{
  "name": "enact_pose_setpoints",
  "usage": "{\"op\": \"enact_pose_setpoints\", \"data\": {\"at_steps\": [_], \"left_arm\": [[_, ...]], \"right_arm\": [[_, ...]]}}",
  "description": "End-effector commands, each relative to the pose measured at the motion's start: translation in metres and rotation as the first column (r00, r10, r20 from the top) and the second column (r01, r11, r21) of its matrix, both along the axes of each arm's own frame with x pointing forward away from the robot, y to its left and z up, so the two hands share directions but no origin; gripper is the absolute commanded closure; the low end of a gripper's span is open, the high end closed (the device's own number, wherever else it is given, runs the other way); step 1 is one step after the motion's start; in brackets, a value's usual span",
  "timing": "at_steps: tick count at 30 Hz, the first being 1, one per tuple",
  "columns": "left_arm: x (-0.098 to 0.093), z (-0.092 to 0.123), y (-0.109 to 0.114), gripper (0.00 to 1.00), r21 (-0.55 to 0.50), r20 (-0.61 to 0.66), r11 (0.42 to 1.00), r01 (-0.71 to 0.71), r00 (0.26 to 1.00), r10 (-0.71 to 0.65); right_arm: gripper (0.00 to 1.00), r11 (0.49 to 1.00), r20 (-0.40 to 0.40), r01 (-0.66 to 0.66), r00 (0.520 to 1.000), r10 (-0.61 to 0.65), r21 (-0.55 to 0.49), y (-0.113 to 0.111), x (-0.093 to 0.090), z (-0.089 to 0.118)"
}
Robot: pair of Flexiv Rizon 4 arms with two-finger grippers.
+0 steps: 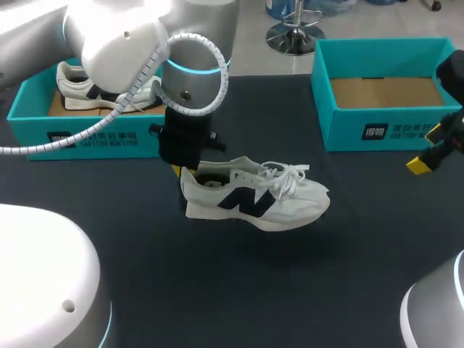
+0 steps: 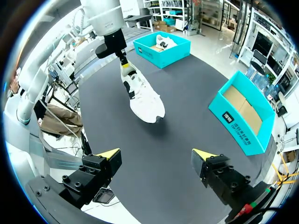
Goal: Take the shoe out of the shoebox, open the shoe tongue, remove and reinsert the insole, then place the shoe into the shoebox
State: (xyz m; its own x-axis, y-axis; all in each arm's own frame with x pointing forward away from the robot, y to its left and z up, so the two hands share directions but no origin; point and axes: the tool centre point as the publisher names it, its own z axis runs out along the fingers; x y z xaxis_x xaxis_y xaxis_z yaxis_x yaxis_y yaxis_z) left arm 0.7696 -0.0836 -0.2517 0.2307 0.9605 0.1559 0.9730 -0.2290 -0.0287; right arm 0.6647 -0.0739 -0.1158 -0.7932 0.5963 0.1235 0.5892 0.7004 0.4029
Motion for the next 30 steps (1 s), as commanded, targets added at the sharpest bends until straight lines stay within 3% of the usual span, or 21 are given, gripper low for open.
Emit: {"op": "enact_pose_setpoints", "data": {"at_steps": [1, 14, 25, 26, 27, 28, 29, 30], "left_arm": [[0.0, -0.024, -0.002, 1.0, 0.003, -0.008, 1.0, -0.013, 1.0, 0.013], [-0.004, -0.084, 0.001, 1.0, 0.061, -0.045, 0.993, -0.096, 0.994, 0.099], [-0.004, -0.103, 0.0, 0.98, 0.092, -0.056, 0.989, -0.116, 0.991, 0.121], [-0.005, -0.103, 0.001, 0.8, 0.092, -0.056, 0.989, -0.115, 0.991, 0.12], [-0.005, -0.102, 0.001, 0.54, 0.094, -0.052, 0.989, -0.111, 0.992, 0.116], [-0.006, -0.101, 0.001, 0.11, 0.098, -0.052, 0.989, -0.112, 0.992, 0.118], [-0.006, -0.1, 0.002, 0.0, 0.098, -0.052, 0.989, -0.113, 0.992, 0.119], [-0.007, -0.098, 0.003, 0.0, 0.097, -0.052, 0.989, -0.113, 0.992, 0.118]], "right_arm": [[0.0, 1.0, -0.005, -0.001, 1.0, 0.001, -0.002, 0.001, 0.003, 0.0], [0.0, 1.0, -0.005, -0.001, 1.0, 0.001, -0.002, 0.001, 0.003, 0.0], [0.0, 1.0, -0.005, -0.001, 1.0, 0.001, -0.002, 0.001, 0.003, 0.0], [0.0, 1.0, -0.005, -0.001, 1.0, 0.001, -0.002, 0.001, 0.003, 0.0], [0.0, 1.0, -0.005, -0.001, 1.0, 0.001, -0.002, 0.001, 0.003, 0.0], [0.0, 1.0, -0.005, -0.001, 1.0, 0.001, -0.002, 0.001, 0.003, 0.0], [0.0, 1.0, -0.005, -0.001, 1.0, 0.001, -0.002, 0.001, 0.003, 0.0], [0.0, 1.0, -0.005, -0.001, 1.0, 0.001, -0.002, 0.001, 0.003, 0.0]]}}
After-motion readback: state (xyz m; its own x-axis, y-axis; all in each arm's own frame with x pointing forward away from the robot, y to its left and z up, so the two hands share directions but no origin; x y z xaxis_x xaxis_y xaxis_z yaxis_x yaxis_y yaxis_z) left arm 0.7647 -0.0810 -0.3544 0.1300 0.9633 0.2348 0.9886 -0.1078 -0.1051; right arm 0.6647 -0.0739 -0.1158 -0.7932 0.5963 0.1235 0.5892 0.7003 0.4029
